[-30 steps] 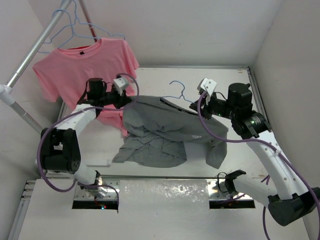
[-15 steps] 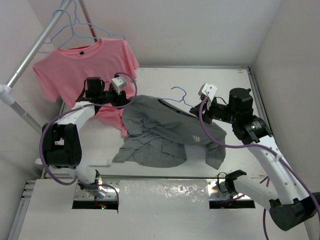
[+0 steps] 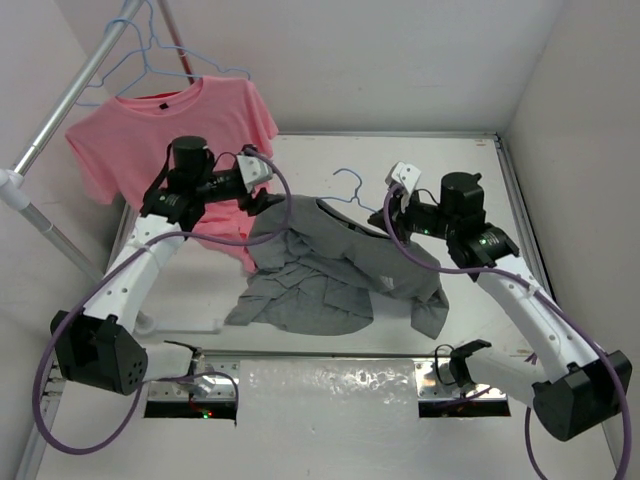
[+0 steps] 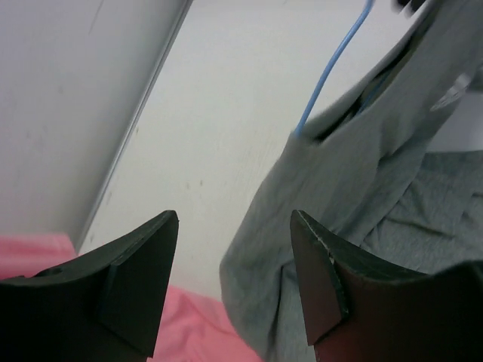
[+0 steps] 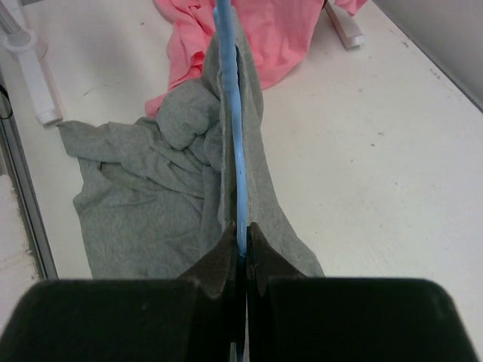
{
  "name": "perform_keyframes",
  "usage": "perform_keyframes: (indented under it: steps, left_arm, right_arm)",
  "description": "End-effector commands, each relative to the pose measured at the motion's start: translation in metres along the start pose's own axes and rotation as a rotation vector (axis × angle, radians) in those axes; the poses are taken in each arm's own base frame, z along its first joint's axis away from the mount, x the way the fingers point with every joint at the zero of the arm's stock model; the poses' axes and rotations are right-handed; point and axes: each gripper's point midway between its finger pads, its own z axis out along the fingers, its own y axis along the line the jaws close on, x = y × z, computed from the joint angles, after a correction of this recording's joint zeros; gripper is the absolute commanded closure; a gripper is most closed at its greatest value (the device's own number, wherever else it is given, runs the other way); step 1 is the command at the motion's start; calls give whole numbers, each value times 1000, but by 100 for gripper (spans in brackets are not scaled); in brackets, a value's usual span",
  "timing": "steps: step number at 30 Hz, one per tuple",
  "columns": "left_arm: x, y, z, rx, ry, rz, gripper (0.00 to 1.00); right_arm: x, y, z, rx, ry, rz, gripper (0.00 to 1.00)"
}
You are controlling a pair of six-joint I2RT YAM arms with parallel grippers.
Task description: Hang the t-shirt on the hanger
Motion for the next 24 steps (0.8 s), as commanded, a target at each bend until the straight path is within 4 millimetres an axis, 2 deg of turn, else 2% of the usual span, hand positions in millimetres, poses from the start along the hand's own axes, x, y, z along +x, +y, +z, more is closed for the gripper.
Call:
perform_keyframes:
  steps: [1, 2, 3, 5, 6, 9, 10, 12, 17, 21, 24]
  left_arm:
    - [-43, -21, 11, 112, -40, 37, 41]
    - [-46, -20, 16, 126, -42, 19, 41]
    - [-65, -12, 14, 117, -66, 35, 40]
    - [-73, -11, 19, 140, -67, 16, 38]
    - [-85, -6, 17, 133, -81, 35, 37]
    - [-91, -17, 24, 178, -71, 66, 31]
    - [-87, -32, 31, 226, -51, 112, 29]
    - [-75, -48, 38, 281, -27, 153, 28]
    - [-47, -60, 48, 334, -7, 141, 28]
    - [-56, -71, 51, 414, -78, 116, 29]
    - [-48, -72, 56, 430, -68, 99, 31]
  right_arm:
    - [-19, 0, 9, -28, -73, -20, 100]
    - [-17, 0, 11, -32, -71, -18, 100]
    - [-16, 0, 13, -35, -70, -15, 100]
    - [-13, 0, 17, -49, -59, -2, 100]
    - [-13, 1, 19, -57, -59, 3, 100]
    - [-12, 4, 26, -79, -66, 6, 100]
    - [-12, 6, 29, -92, -69, 6, 100]
    - [-19, 9, 31, -110, -90, 4, 100]
    - [-24, 17, 27, -152, -103, -21, 100]
    - [-24, 25, 23, -190, -108, -37, 100]
    - [-24, 30, 21, -206, -125, -44, 100]
